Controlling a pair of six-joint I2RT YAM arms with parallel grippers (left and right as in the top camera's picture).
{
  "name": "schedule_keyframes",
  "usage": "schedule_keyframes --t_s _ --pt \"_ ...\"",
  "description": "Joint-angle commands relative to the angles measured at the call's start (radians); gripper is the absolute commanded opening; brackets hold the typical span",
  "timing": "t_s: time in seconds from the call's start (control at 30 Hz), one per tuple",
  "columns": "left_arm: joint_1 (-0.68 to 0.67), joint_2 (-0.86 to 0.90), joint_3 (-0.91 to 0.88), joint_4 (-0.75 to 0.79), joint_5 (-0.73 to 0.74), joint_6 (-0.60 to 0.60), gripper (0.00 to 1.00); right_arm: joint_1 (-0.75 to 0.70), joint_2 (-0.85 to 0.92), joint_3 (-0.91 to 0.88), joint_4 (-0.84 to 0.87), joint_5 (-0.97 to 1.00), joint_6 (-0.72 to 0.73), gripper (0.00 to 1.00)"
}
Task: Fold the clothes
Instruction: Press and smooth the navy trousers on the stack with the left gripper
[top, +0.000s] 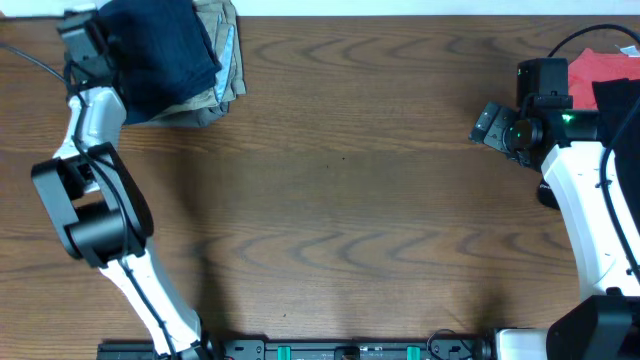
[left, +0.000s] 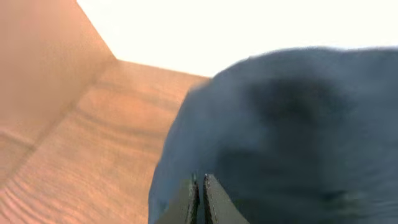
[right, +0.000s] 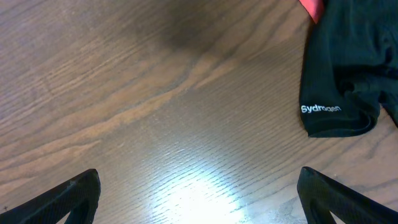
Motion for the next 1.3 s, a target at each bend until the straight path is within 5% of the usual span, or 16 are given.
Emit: schedule_keyframes --t_s 0.0,0.7,1.27 --pt "-0.03 -0.067 0.004 0.008 -0.008 -0.01 0.08 0.002 -0.001 0.002 0.0 0.003 0.007 0.99" --pt "0.028 0.107 0.003 -0.196 -0.016 -0.01 0.06 0.002 -0.001 0.002 0.0 0.003 0.007 0.99" --pt "-0.201 -0.089 0.003 -0.218 -0.005 -0.01 0.06 0.002 -0.001 0.002 0.0 0.004 0.007 0.99"
